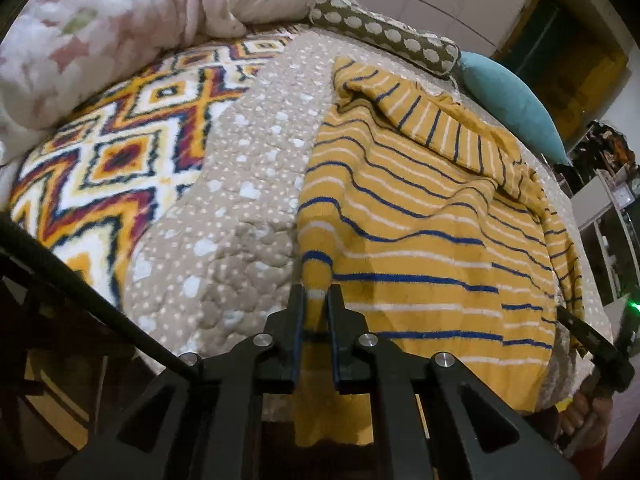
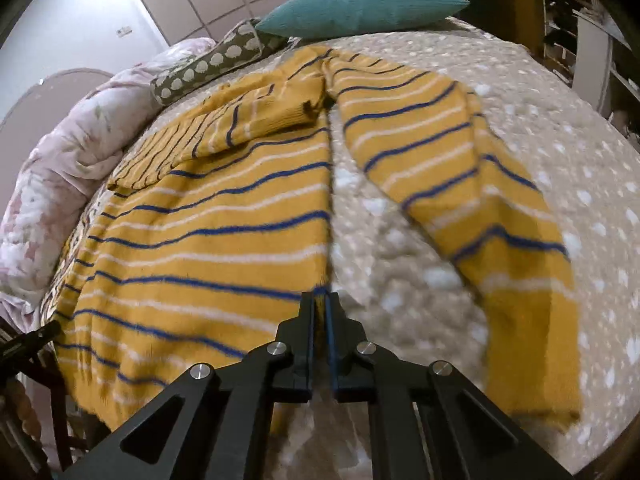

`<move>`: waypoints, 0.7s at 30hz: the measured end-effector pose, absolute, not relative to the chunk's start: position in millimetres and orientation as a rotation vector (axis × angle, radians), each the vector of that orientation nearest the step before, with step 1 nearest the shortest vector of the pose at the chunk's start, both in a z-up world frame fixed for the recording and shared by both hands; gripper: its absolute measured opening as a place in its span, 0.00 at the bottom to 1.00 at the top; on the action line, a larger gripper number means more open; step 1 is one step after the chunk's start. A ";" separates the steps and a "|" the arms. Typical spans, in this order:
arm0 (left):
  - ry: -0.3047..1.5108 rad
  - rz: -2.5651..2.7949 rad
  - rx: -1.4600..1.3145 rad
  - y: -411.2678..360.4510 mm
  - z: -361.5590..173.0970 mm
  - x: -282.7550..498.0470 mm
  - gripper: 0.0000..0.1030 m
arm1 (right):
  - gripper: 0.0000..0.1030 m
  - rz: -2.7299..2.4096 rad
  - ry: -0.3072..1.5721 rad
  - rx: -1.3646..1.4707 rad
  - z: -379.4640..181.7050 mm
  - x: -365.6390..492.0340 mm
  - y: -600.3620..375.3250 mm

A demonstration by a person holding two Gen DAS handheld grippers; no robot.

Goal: Fold small clothes

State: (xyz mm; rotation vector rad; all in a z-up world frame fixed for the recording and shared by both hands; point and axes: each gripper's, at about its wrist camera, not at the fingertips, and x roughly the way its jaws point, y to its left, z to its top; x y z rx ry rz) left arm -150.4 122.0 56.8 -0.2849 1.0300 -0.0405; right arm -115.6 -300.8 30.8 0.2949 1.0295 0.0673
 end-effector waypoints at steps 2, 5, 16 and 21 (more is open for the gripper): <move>1.003 -0.027 -0.294 121.5 65.5 -154.8 0.22 | 0.06 0.040 0.986 0.296 42.7 -129.5 -313.0; 0.952 -0.003 -0.304 118.2 80.7 -161.2 0.45 | 0.19 -0.029 0.910 0.347 59.6 -146.9 -348.5; 0.917 -0.051 -0.236 72.1 105.2 -167.2 0.60 | 0.64 -0.137 0.876 0.445 57.9 -181.6 -428.6; 0.920 -0.076 -0.191 51.1 107.0 -172.6 0.61 | 0.66 -0.050 0.867 0.377 52.8 -184.0 -400.6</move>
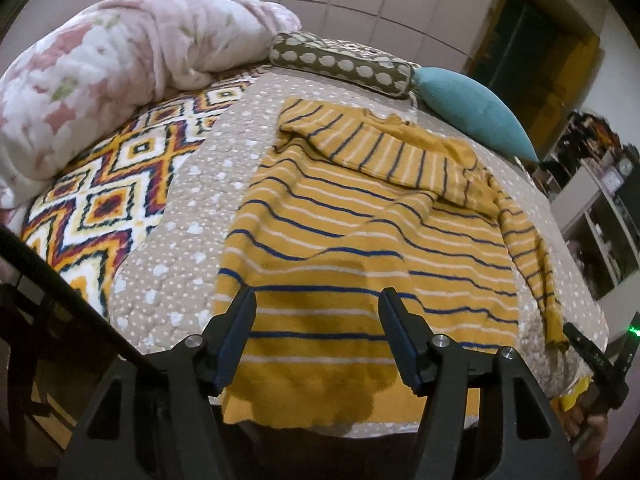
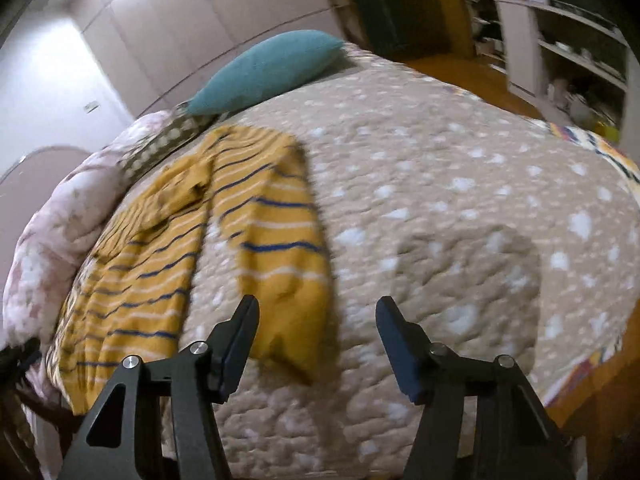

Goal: Fold small clothes

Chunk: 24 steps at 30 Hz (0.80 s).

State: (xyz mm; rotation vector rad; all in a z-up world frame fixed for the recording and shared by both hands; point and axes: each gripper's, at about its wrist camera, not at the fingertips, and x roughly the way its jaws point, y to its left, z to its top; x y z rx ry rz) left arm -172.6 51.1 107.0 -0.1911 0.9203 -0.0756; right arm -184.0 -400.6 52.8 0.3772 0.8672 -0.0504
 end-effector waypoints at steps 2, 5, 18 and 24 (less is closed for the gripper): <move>0.922 -0.082 -0.173 44.0 107.3 -174.6 0.61 | 0.69 -0.034 0.872 0.272 51.1 -184.4 -379.4; 0.924 -0.108 -0.161 33.4 109.7 -176.1 0.61 | 0.64 -0.076 0.871 0.095 44.8 -178.8 -357.3; 0.962 -0.174 -0.139 3.5 102.4 -175.7 0.62 | 0.14 -0.401 0.667 0.763 49.7 -222.6 -554.7; 0.976 -0.188 -0.127 -2.2 94.6 -173.6 0.62 | 0.26 -0.338 0.619 0.753 75.4 -252.9 -542.1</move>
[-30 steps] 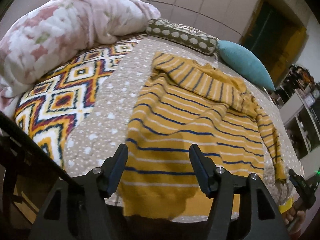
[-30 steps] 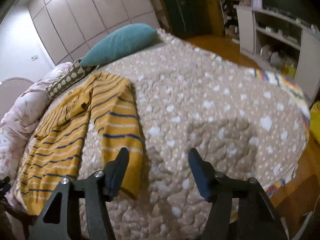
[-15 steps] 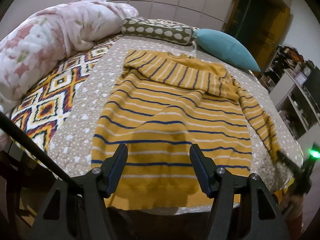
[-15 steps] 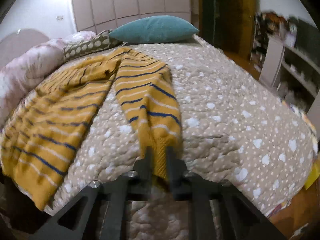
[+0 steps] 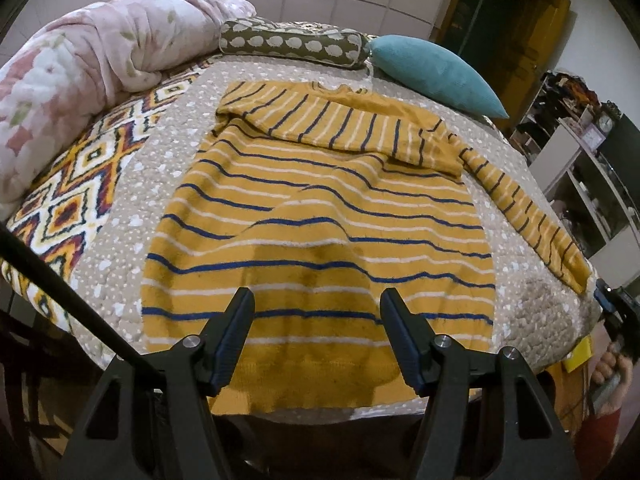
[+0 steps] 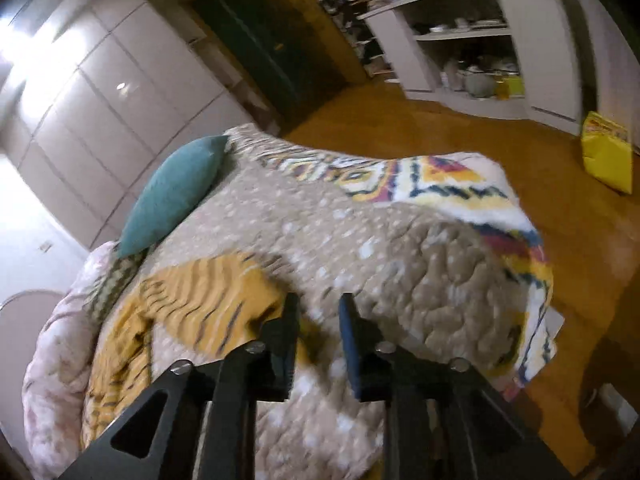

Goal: Fold small clothes

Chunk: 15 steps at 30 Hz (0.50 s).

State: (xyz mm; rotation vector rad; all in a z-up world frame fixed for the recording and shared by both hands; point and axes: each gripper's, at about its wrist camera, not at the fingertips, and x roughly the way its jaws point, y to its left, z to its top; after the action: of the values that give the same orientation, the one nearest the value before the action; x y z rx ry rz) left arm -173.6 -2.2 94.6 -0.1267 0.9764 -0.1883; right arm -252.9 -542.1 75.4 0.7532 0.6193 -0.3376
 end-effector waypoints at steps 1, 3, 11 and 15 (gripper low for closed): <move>0.978 -0.190 -0.130 -2.5 93.3 -173.0 0.62 | 0.28 -0.289 0.616 0.781 74.9 -256.8 -536.0; 0.986 -0.197 -0.137 -4.5 90.2 -172.1 0.62 | 0.39 -0.226 0.642 0.816 68.2 -256.1 -520.2; 0.980 -0.197 -0.126 -3.4 90.7 -176.0 0.62 | 0.41 -0.256 0.744 0.838 32.6 -211.8 -497.5; 0.973 -0.182 -0.180 8.8 91.9 -176.2 0.62 | 0.34 -0.336 0.697 0.866 37.1 -182.2 -518.5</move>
State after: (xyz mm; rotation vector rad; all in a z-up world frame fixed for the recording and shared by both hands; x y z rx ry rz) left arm -176.2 8.8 91.9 -0.1798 0.9727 -0.1818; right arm -182.2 -518.5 37.1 0.8655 0.6969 -0.3361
